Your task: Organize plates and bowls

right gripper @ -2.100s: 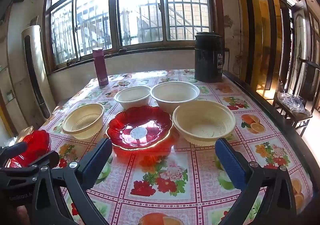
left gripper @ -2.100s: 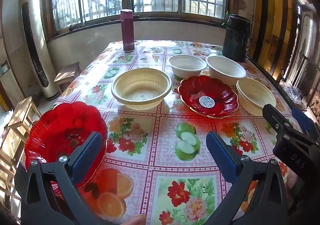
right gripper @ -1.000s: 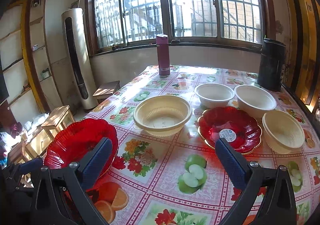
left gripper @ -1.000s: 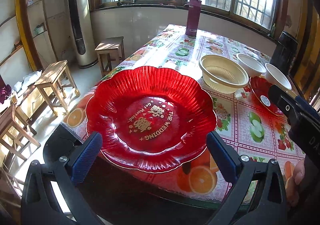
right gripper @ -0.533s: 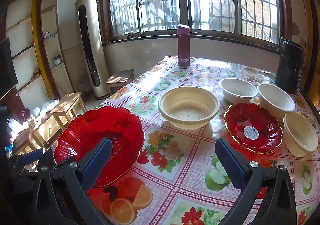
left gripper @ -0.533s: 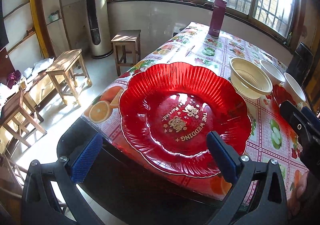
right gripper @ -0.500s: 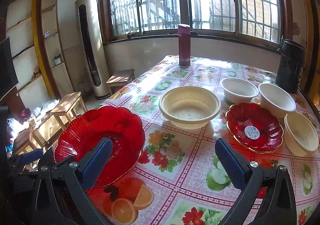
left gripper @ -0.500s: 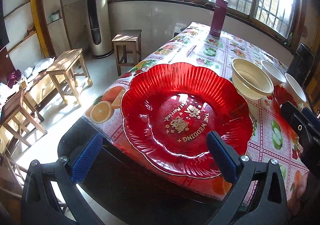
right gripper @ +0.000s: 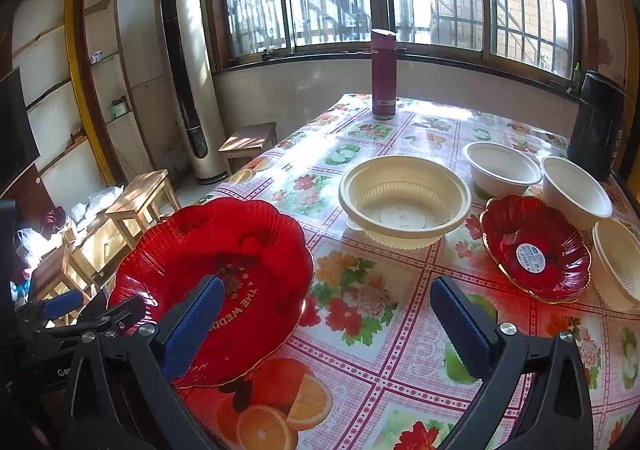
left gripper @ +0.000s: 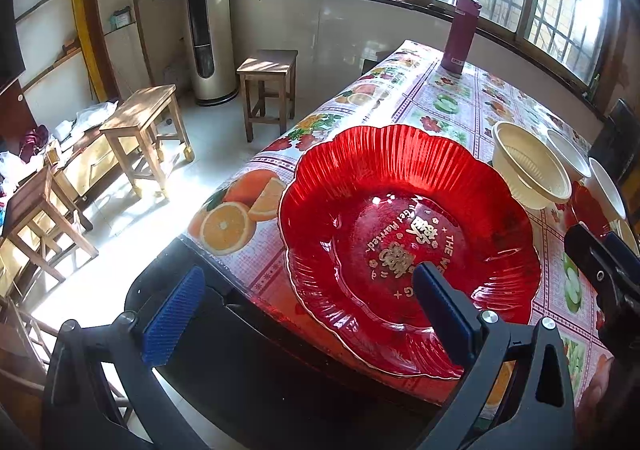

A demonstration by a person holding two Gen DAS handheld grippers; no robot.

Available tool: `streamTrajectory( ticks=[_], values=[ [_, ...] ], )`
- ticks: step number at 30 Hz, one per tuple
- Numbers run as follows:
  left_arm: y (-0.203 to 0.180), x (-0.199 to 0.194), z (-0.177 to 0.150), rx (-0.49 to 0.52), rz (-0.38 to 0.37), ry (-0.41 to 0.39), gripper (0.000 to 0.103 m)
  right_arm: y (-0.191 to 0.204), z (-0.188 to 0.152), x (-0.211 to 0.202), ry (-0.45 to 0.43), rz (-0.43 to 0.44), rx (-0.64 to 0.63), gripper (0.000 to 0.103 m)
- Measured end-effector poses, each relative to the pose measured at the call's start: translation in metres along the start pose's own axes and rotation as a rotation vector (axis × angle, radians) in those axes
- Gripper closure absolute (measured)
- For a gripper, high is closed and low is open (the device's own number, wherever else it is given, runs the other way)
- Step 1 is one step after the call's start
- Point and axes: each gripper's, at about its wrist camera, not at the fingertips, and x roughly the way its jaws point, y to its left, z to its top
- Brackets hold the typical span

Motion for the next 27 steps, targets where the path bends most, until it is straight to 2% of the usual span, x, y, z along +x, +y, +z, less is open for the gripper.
streamTrajectory(
  ticks=[27],
  values=[
    [-0.002,0.027,0.002,0.008,0.003,0.078,0.000,0.001,0.002,0.043,0.099,0.037,0.062,0.000]
  ],
)
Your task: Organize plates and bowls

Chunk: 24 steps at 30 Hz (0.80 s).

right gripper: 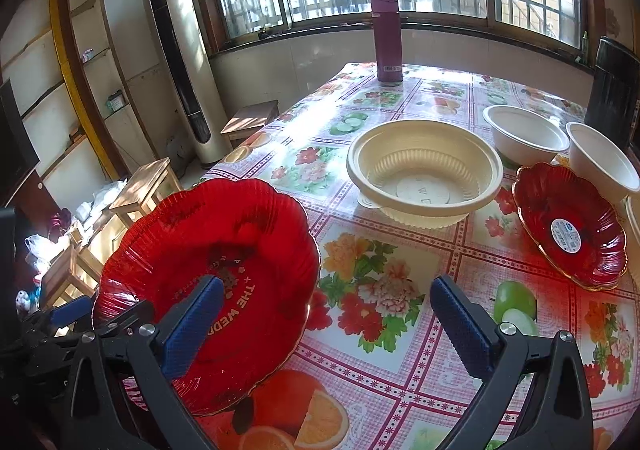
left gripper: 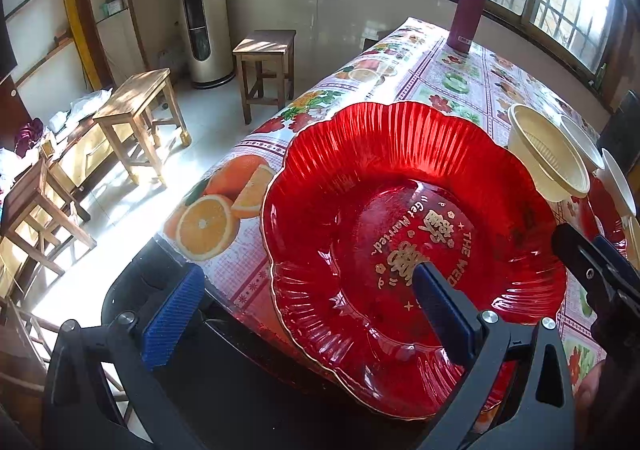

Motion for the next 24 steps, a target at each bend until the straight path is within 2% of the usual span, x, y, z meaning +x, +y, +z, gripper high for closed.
streamTrajectory(
  ticks=[11,15,17,19,20,22,23,24],
  values=[
    [-0.007,0.011,0.002,0.016,0.004,0.032,0.000,-0.003,0.002,0.013,0.031,0.024,0.030,0.001],
    [-0.010,0.014,0.000,0.022,0.006,0.055,0.000,-0.002,0.000,0.020,0.059,0.028,0.036,0.009],
    [-0.011,0.013,0.000,0.032,0.001,0.064,0.000,-0.003,-0.002,0.024,0.072,0.042,0.052,0.023],
    [-0.013,0.012,-0.001,0.046,0.023,0.060,0.008,-0.004,-0.003,0.030,0.102,0.054,0.061,0.047],
    [-0.013,0.011,-0.001,0.051,0.027,0.058,0.011,-0.005,-0.005,0.033,0.118,0.054,0.061,0.052],
    [-0.014,0.011,-0.001,0.059,0.027,0.048,0.024,-0.005,-0.007,0.039,0.142,0.070,0.060,0.070],
    [-0.015,0.010,0.000,0.066,0.032,0.042,0.039,-0.005,-0.008,0.039,0.139,0.090,0.067,0.073],
    [-0.015,0.010,0.000,0.069,0.032,0.040,0.048,-0.004,-0.008,0.039,0.134,0.097,0.068,0.077]
  ],
)
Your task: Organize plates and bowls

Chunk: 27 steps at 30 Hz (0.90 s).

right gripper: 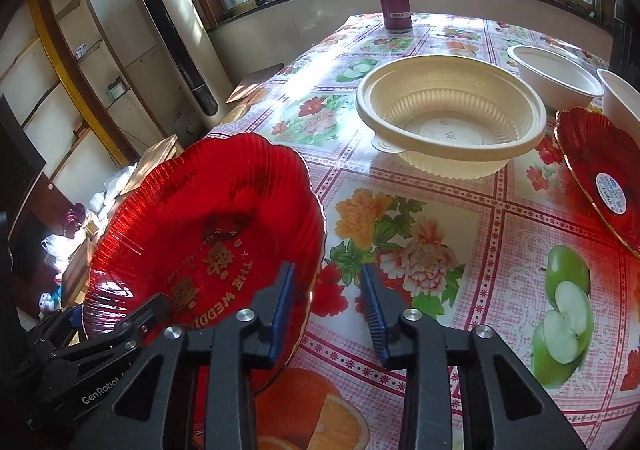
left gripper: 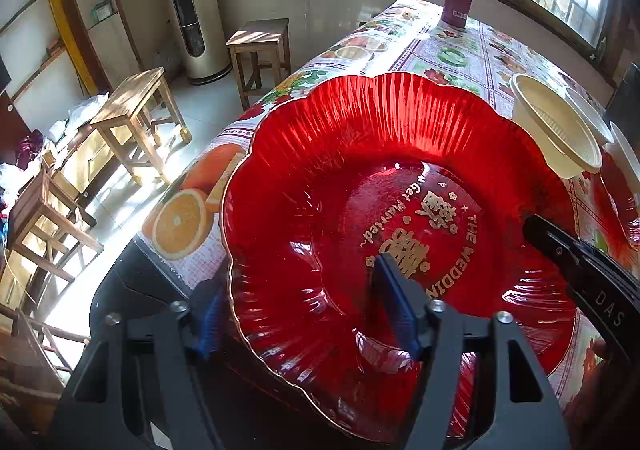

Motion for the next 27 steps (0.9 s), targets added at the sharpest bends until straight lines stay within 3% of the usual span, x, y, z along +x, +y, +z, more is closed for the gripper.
streamTrajectory(
  ticks=[4,8,14,19,21,25,27],
  values=[
    [0.000,-0.001,0.000,0.000,0.002,-0.004,0.061,0.008,-0.004,-0.002,-0.018,-0.008,-0.035,0.091],
    [0.004,-0.001,-0.001,-0.015,0.009,-0.015,0.073,0.009,-0.005,-0.004,-0.021,-0.014,-0.036,0.093],
    [0.013,-0.010,-0.007,-0.019,0.018,-0.012,0.074,0.025,-0.015,-0.012,-0.045,-0.025,-0.081,0.093],
    [0.024,-0.011,-0.014,-0.037,0.014,0.020,0.074,0.035,-0.023,-0.010,-0.001,0.003,-0.085,0.088],
    [0.024,-0.011,-0.017,-0.050,0.002,0.033,0.067,0.034,-0.023,-0.012,0.021,0.018,-0.075,0.088],
    [0.019,-0.027,-0.027,-0.021,-0.012,0.007,0.047,0.022,-0.021,-0.037,-0.029,0.040,-0.052,0.044],
    [0.019,-0.041,-0.036,-0.007,-0.008,-0.022,0.043,0.011,-0.023,-0.056,-0.085,0.061,-0.045,0.042]
  ],
)
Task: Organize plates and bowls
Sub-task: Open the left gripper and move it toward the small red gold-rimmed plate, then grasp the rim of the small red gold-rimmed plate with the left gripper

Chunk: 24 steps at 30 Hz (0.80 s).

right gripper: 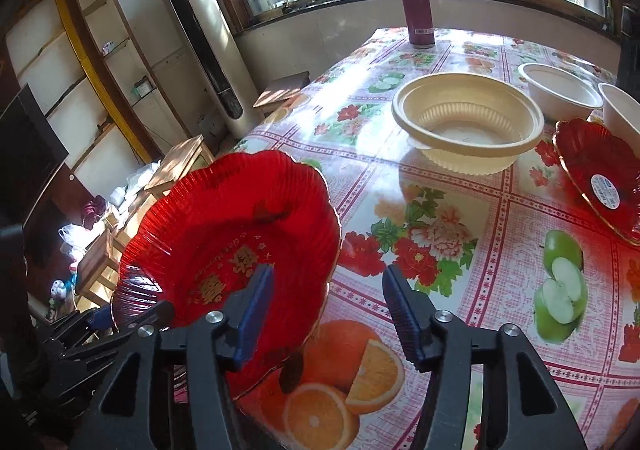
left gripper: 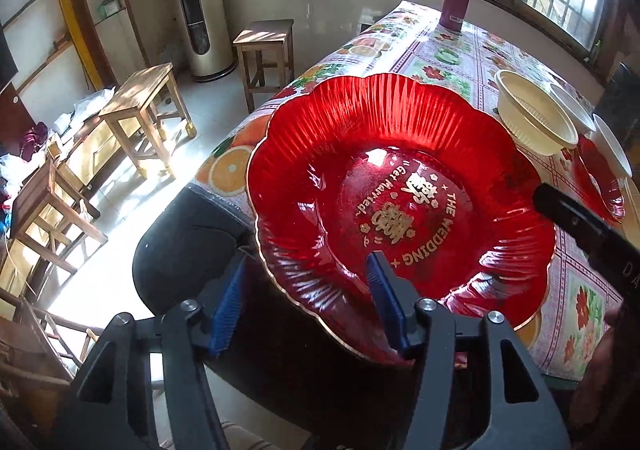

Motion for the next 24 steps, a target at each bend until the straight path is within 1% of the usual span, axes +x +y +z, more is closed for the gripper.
streamTrajectory(
  ticks=[2,6,7,10,11,12,13,16,18,21,24],
  values=[
    [0.002,-0.017,-0.010,0.021,0.007,-0.039,0.043,-0.010,-0.001,-0.020,-0.049,0.020,-0.002,0.042],
    [-0.001,-0.055,-0.022,0.067,-0.013,-0.137,0.043,-0.044,-0.002,-0.059,-0.148,0.023,0.013,0.036],
    [-0.006,-0.065,-0.022,0.083,-0.031,-0.167,0.043,-0.055,-0.001,-0.067,-0.167,0.018,0.022,0.035],
    [-0.035,-0.090,-0.015,0.161,-0.130,-0.264,0.041,-0.091,0.000,-0.092,-0.215,-0.019,0.063,0.035],
    [-0.049,-0.094,-0.011,0.195,-0.168,-0.274,0.036,-0.103,0.000,-0.098,-0.220,-0.023,0.085,0.035],
    [-0.064,-0.095,-0.005,0.226,-0.214,-0.270,0.033,-0.117,0.000,-0.104,-0.223,-0.030,0.113,0.035],
    [-0.080,-0.094,0.000,0.253,-0.254,-0.263,0.033,-0.130,-0.001,-0.109,-0.225,-0.042,0.143,0.035],
    [-0.132,-0.083,0.017,0.322,-0.318,-0.234,0.033,-0.169,-0.002,-0.120,-0.237,-0.066,0.234,0.035],
    [-0.165,-0.070,0.027,0.353,-0.366,-0.189,0.033,-0.196,-0.002,-0.122,-0.225,-0.069,0.297,0.033],
    [-0.214,-0.043,0.038,0.394,-0.419,-0.079,0.033,-0.229,-0.005,-0.121,-0.196,-0.011,0.386,0.033],
    [-0.250,-0.016,0.044,0.405,-0.461,0.026,0.033,-0.254,-0.004,-0.113,-0.164,0.053,0.468,0.035]
  ],
)
